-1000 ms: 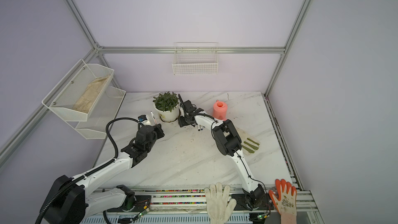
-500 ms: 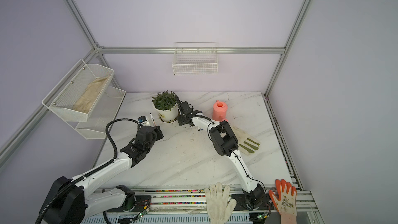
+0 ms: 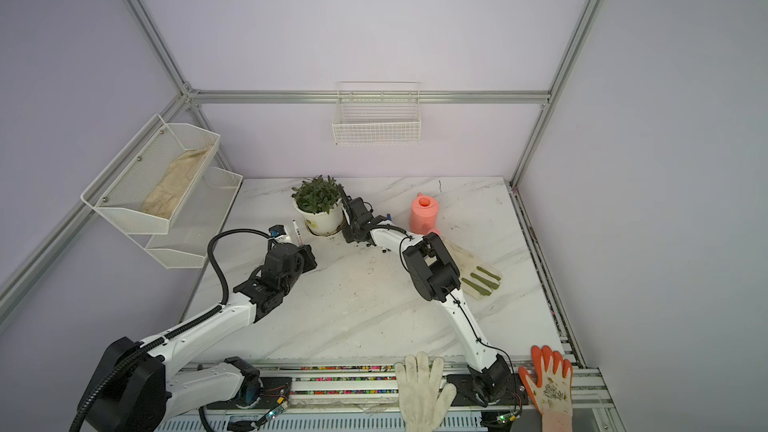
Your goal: Insert the pens into the pen caps
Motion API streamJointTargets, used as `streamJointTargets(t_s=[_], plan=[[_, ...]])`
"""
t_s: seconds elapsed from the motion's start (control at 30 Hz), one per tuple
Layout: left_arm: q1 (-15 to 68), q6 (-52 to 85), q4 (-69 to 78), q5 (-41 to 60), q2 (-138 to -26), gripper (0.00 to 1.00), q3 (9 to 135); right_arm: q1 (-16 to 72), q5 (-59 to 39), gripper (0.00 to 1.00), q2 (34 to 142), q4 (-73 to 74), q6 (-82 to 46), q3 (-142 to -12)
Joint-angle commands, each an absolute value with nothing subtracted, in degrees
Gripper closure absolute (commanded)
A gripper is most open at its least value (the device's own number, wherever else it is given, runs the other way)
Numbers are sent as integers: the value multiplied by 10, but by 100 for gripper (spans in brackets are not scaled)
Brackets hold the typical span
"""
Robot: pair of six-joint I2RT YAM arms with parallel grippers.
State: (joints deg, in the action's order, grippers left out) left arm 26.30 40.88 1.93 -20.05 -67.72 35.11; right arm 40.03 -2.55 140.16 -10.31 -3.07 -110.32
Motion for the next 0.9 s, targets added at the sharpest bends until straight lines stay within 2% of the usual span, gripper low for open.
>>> streamJointTargets(t_s=[0.0,0.53,0.87], plan=[[259,395,26,-181,-686,100,373,413,-55,74,1373,-139,-23,-1049],[271,321,64,-48,-774,100,420,398,-76,76,1051,-159,-10,-756],[295,308,76,-50,-805,100,447,386,-34,71,1033,-167,-46,-637]])
